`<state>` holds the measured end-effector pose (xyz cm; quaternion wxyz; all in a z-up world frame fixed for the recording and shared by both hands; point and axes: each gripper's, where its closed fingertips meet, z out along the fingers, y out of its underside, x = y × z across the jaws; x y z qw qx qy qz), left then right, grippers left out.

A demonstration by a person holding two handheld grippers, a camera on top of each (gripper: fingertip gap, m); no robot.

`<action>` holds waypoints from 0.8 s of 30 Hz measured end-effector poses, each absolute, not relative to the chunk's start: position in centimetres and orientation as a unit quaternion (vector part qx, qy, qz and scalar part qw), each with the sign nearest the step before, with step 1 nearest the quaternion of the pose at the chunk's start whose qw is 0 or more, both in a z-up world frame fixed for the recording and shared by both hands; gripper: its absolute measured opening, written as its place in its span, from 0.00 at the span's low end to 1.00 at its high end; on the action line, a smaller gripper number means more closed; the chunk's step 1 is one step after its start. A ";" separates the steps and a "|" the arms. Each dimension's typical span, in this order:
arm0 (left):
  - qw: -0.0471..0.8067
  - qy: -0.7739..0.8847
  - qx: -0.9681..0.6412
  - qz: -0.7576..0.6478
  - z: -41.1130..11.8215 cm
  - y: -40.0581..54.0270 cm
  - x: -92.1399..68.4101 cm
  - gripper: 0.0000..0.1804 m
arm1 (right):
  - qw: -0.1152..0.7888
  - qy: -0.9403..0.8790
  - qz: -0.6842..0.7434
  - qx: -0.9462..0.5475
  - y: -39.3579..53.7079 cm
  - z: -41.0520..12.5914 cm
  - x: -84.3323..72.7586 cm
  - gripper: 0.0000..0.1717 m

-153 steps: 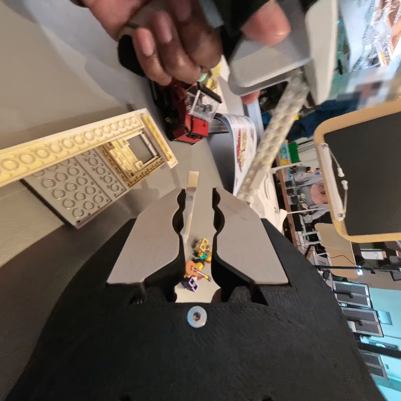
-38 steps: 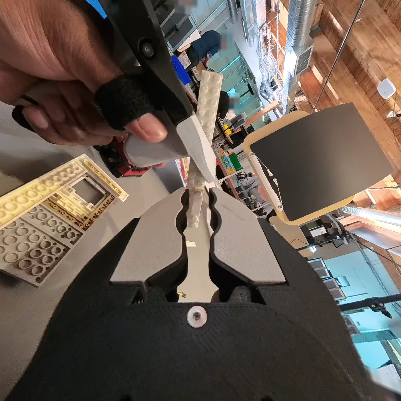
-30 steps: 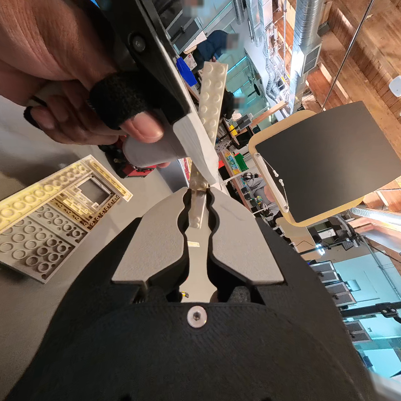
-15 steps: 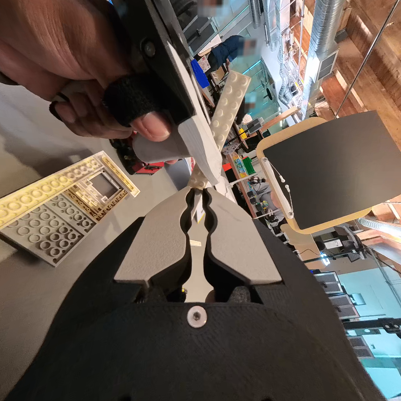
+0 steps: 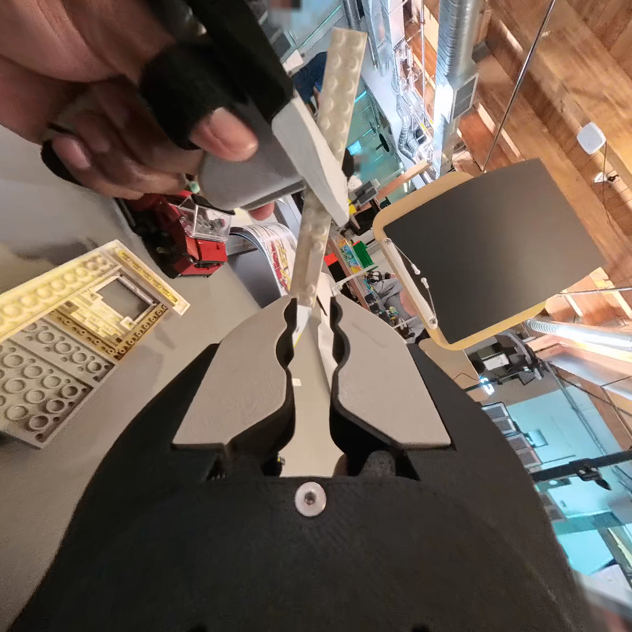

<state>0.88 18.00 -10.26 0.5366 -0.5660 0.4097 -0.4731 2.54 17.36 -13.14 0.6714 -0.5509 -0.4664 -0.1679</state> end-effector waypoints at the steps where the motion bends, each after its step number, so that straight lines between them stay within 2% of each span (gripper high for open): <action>1: 0.536 0.412 -0.563 -0.475 -10.2 17.8 1.0 0.03 | 0.672 -0.467 -0.161 -0.552 17.3 -13.1 2.4 0.11; 9: 0.525 0.440 -0.549 -0.479 -10.7 16.7 1.7 0.03 | 0.671 -0.467 -0.137 -0.560 17.2 -13.1 2.3 0.12; 20: 0.508 0.437 -0.538 -0.511 -10.5 16.0 1.8 0.03 | 0.664 -0.483 -0.155 -0.549 17.1 -13.3 1.9 0.07; 24: 0.529 0.432 -0.536 -0.497 -10.2 16.2 1.6 0.03 | 0.673 -0.480 -0.169 -0.536 16.6 -12.7 1.8 0.05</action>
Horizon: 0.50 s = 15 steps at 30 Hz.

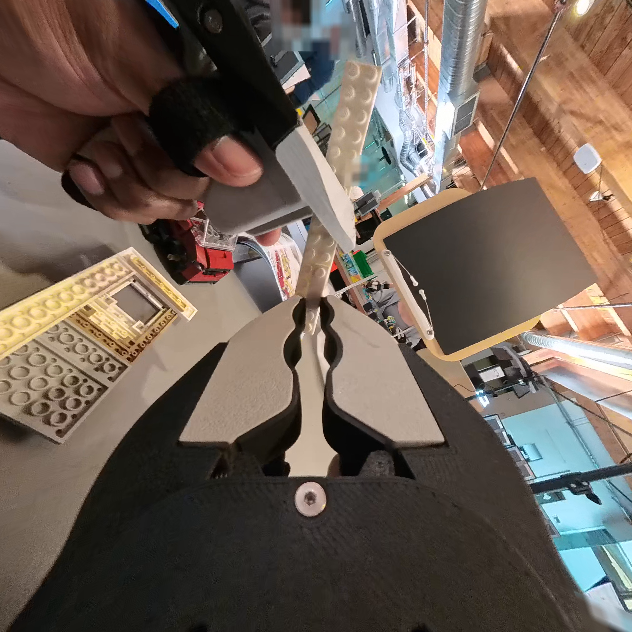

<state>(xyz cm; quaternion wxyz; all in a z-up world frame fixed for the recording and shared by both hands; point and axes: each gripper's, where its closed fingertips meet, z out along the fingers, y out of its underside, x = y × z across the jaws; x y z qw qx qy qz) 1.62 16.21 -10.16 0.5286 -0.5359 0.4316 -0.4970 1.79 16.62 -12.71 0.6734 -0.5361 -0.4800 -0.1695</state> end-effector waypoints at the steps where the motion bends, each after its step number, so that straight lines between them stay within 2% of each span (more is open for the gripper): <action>1: 0.537 0.434 -0.535 -0.487 -10.2 16.2 1.6 0.03 | 0.673 -0.479 -0.171 -0.537 16.6 -12.7 1.8 0.05; 15: 0.599 0.464 -0.509 -0.408 -9.7 15.9 1.4 0.03 | 0.685 -0.473 -0.166 -0.528 15.9 -12.2 1.7 0.04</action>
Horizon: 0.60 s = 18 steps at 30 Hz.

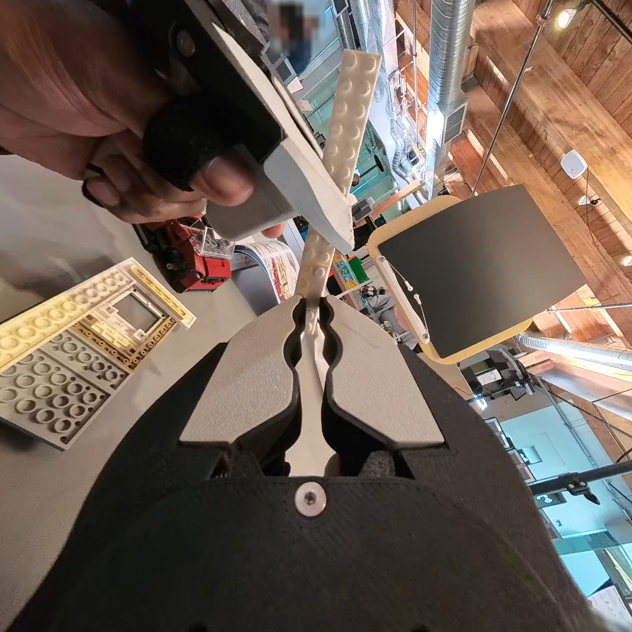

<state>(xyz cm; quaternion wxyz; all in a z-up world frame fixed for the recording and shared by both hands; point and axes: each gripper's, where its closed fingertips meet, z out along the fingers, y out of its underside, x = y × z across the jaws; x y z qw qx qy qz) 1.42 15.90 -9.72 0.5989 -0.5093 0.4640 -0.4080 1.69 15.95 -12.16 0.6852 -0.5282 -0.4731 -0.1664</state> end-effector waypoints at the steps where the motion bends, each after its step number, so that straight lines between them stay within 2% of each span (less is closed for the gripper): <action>1: 0.600 0.465 -0.509 -0.406 -9.7 15.9 1.4 0.03 | 0.685 -0.473 -0.166 -0.529 15.9 -12.2 1.7 0.04; 9: 0.603 0.459 -0.522 -0.391 -9.9 16.4 1.3 0.04 | 0.683 -0.476 -0.167 -0.528 15.5 -12.2 1.8 0.04; 12: 0.626 0.424 -0.550 -0.354 -9.9 18.9 0.0 0.03 | 0.691 -0.490 -0.157 -0.508 14.5 -12.0 1.0 0.00; 14: 0.613 0.391 -0.555 -0.404 -9.1 19.4 -0.8 0.03 | 0.691 -0.498 -0.163 -0.498 14.2 -12.1 0.4 0.00; 18: 0.614 0.413 -0.531 -0.414 -8.8 18.1 -0.1 0.03 | 0.692 -0.472 -0.171 -0.519 15.4 -12.3 1.1 0.00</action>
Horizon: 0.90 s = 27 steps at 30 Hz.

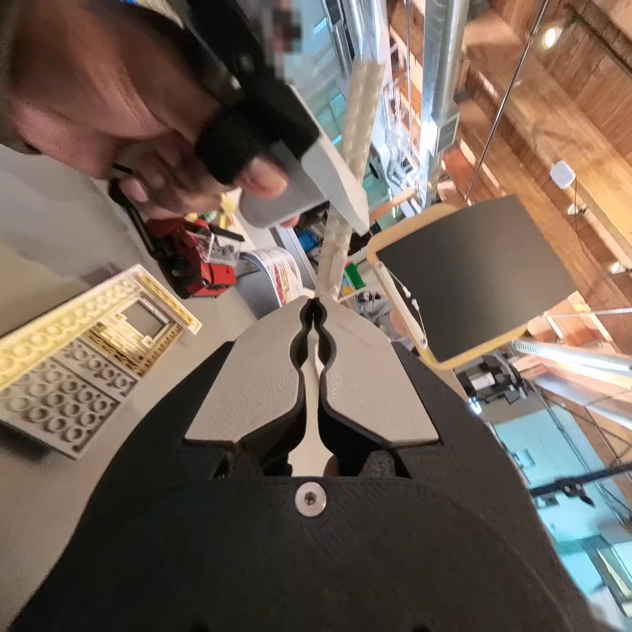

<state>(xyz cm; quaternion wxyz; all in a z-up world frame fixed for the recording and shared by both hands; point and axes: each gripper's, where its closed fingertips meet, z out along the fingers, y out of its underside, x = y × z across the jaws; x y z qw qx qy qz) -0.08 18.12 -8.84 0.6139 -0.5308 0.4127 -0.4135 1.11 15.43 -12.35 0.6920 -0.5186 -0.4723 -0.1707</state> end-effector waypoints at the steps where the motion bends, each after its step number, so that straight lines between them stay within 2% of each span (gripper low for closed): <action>1: 0.612 0.420 -0.527 -0.415 -8.9 17.8 0.1 0.03 | 0.687 -0.465 -0.179 -0.529 16.0 -12.6 1.5 0.00; 4: 0.607 0.430 -0.513 -0.428 -8.8 17.0 0.5 0.03 | 0.684 -0.449 -0.183 -0.546 16.8 -12.7 2.3 0.09; 8: 0.597 0.442 -0.507 -0.437 -9.0 16.3 0.9 0.03 | 0.689 -0.446 -0.172 -0.544 16.8 -12.4 2.1 0.12; 22: 0.549 0.455 -0.515 -0.475 -10.2 15.8 1.7 0.03 | 0.676 -0.458 -0.192 -0.545 17.2 -12.7 2.6 0.09; 27: 0.580 0.463 -0.508 -0.436 -10.0 15.7 1.6 0.03 | 0.677 -0.459 -0.189 -0.543 17.1 -12.7 2.4 0.10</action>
